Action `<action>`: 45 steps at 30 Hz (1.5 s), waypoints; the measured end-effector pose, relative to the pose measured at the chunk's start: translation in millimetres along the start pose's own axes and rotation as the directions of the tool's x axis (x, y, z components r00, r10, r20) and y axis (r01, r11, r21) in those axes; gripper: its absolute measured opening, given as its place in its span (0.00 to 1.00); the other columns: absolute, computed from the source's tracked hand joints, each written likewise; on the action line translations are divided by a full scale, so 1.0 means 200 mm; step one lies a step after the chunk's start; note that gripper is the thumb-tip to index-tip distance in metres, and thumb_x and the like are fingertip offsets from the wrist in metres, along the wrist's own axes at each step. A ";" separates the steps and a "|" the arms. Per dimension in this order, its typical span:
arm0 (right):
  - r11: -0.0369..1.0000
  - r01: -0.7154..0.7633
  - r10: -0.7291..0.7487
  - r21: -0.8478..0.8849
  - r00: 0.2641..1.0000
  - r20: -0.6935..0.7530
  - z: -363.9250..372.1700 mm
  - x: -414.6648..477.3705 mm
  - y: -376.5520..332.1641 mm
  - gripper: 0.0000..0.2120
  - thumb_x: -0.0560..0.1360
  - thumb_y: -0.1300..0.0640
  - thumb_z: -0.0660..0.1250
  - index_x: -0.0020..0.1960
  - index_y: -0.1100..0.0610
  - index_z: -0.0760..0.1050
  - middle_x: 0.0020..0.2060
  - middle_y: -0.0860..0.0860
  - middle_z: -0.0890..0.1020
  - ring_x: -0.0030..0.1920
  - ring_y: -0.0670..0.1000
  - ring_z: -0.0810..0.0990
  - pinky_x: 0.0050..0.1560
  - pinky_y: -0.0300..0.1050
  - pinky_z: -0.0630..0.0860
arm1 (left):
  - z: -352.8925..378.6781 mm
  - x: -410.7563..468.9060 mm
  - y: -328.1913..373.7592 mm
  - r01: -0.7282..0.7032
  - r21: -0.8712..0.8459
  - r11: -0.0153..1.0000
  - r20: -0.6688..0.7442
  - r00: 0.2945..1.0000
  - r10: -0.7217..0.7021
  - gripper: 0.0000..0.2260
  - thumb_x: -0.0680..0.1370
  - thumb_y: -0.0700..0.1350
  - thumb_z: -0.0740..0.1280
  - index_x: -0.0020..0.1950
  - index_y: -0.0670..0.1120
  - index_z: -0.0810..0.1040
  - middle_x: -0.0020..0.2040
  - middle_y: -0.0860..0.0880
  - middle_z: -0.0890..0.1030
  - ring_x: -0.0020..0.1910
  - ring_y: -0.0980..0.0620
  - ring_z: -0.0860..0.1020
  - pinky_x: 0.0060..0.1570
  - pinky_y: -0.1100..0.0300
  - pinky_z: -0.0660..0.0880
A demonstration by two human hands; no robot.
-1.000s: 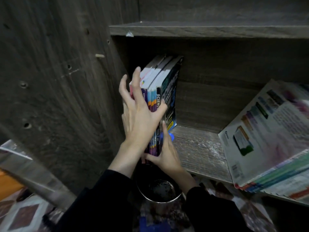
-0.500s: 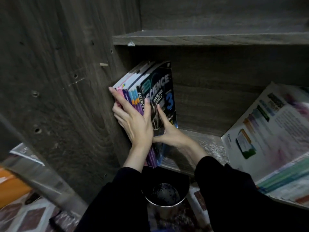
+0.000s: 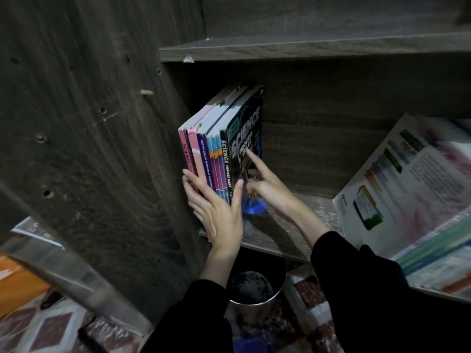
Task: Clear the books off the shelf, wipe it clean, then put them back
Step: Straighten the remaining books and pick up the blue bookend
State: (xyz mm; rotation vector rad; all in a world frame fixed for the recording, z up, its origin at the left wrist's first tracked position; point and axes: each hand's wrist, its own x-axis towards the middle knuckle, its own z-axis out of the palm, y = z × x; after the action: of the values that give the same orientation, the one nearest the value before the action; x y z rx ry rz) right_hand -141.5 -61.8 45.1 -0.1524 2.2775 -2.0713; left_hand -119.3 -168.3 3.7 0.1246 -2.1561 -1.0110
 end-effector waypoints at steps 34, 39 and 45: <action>0.960 0.040 -0.044 -0.278 0.999 -0.007 -0.03 -0.21 -0.24 0.34 0.75 0.65 0.59 0.76 0.41 0.57 0.75 0.48 0.62 0.70 0.48 0.66 0.65 0.42 0.66 | -0.19 0.11 0.17 -0.413 0.092 0.906 0.084 0.910 0.407 0.34 0.76 0.42 0.62 0.77 0.55 0.48 0.76 0.36 0.43 0.75 0.35 0.46 0.71 0.37 0.56; 0.912 0.061 -0.123 -0.407 0.984 -0.130 -0.14 -0.31 -0.26 0.29 0.76 0.64 0.58 0.75 0.46 0.61 0.72 0.52 0.67 0.71 0.51 0.65 0.58 0.38 0.62 | -0.25 0.19 0.26 -0.321 0.194 0.927 0.113 0.946 0.304 0.45 0.67 0.37 0.66 0.77 0.59 0.47 0.77 0.40 0.40 0.73 0.34 0.51 0.60 0.39 0.71; 0.500 0.003 -0.518 -0.866 0.802 -0.296 -0.38 -0.56 -0.27 0.26 0.69 0.60 0.59 0.67 0.54 0.72 0.65 0.59 0.73 0.70 0.59 0.64 0.69 0.52 0.58 | -0.29 0.27 0.27 -0.281 0.280 0.918 0.183 0.954 0.236 0.36 0.66 0.41 0.69 0.73 0.54 0.61 0.77 0.45 0.53 0.66 0.31 0.59 0.52 0.39 0.73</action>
State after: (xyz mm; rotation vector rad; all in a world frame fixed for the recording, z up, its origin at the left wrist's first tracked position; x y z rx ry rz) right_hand -36.3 21.4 103.5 0.0413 3.6614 -0.8708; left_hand -108.0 -188.0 96.5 -0.0929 -2.3747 -0.5472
